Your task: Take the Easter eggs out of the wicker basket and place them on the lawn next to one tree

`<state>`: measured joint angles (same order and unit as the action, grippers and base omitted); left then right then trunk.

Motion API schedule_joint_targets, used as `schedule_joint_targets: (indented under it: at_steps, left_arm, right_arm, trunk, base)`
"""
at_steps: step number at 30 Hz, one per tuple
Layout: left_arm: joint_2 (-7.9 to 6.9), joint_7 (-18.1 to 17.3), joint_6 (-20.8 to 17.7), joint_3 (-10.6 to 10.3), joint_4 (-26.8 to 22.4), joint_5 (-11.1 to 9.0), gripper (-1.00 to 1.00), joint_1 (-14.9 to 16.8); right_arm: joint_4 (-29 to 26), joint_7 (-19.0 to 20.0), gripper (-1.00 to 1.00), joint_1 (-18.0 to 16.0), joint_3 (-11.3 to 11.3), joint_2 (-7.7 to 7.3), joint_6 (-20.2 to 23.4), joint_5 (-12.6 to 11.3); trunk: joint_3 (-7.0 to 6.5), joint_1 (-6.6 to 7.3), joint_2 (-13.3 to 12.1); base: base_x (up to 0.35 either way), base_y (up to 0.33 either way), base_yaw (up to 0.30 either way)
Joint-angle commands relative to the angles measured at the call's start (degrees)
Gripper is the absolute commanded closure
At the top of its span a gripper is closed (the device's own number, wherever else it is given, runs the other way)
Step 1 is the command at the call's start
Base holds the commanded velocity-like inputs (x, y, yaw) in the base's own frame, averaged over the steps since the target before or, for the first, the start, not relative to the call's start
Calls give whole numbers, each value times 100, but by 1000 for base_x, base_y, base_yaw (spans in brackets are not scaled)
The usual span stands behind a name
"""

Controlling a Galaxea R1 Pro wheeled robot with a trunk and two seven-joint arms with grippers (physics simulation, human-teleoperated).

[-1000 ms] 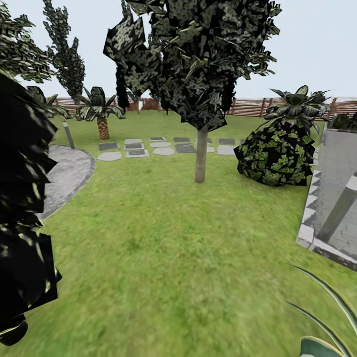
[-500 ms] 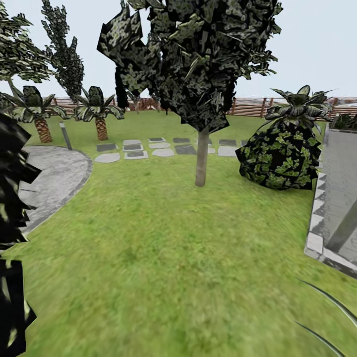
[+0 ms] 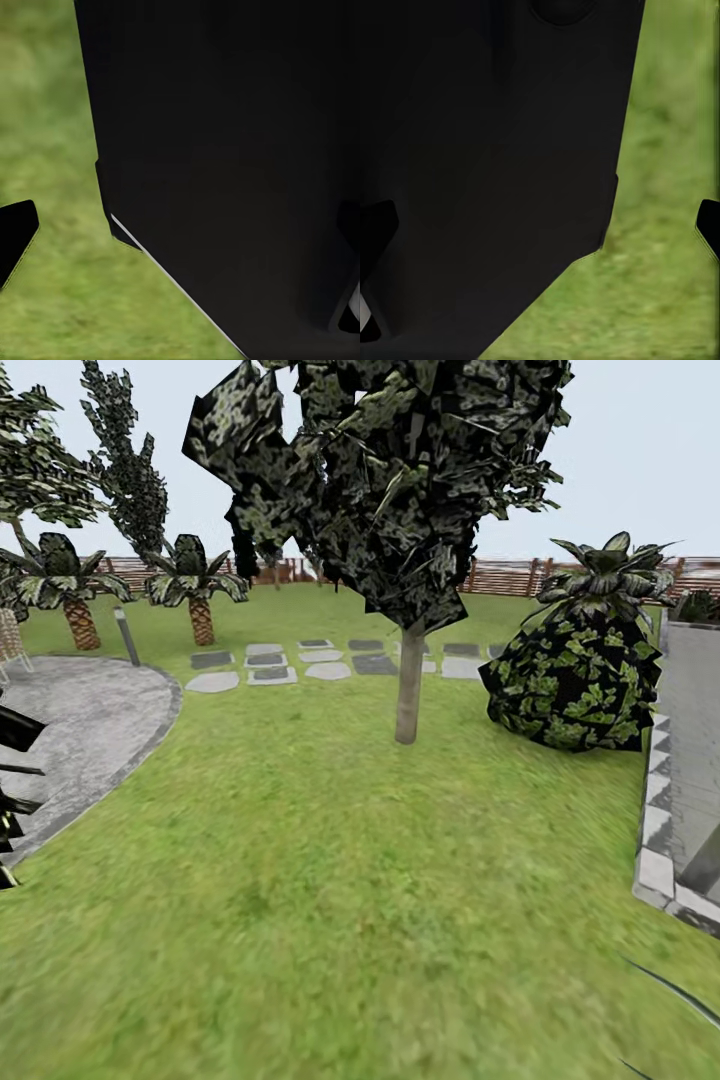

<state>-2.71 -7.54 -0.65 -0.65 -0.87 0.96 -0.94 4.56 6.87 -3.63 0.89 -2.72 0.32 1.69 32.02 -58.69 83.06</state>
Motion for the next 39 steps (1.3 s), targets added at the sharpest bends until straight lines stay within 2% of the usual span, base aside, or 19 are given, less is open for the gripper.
schedule_joint_targets:
  at_steps: [1, 17, 30, 39]
  left_arm:
    - [-2, -18, -6, -5, -9, 10, -100, -2]
    - [-2, -19, -6, 3, -9, 10, -100, -2]
    - [-2, -20, -5, 3, -9, 10, -100, -2]
    - [-2, -18, -5, 3, -9, 10, -100, -2]
  right_arm:
    - [9, 16, -100, -7, 8, -1, 3, 20]
    - [9, 16, -100, -7, -30, -7, 4, -3]
    - [9, 16, -100, -7, -36, -6, 4, -11]
    - [9, 19, -100, -8, -3, -9, 0, 15]
  trunk:
    - [4, -3, 2]
    - [4, -3, 2]
    - [4, -3, 2]
    - [4, -3, 2]
  base:
    - [340, 0, 0]
    - [340, 0, 4]
    - [340, 0, 240]
    - [340, 0, 32]
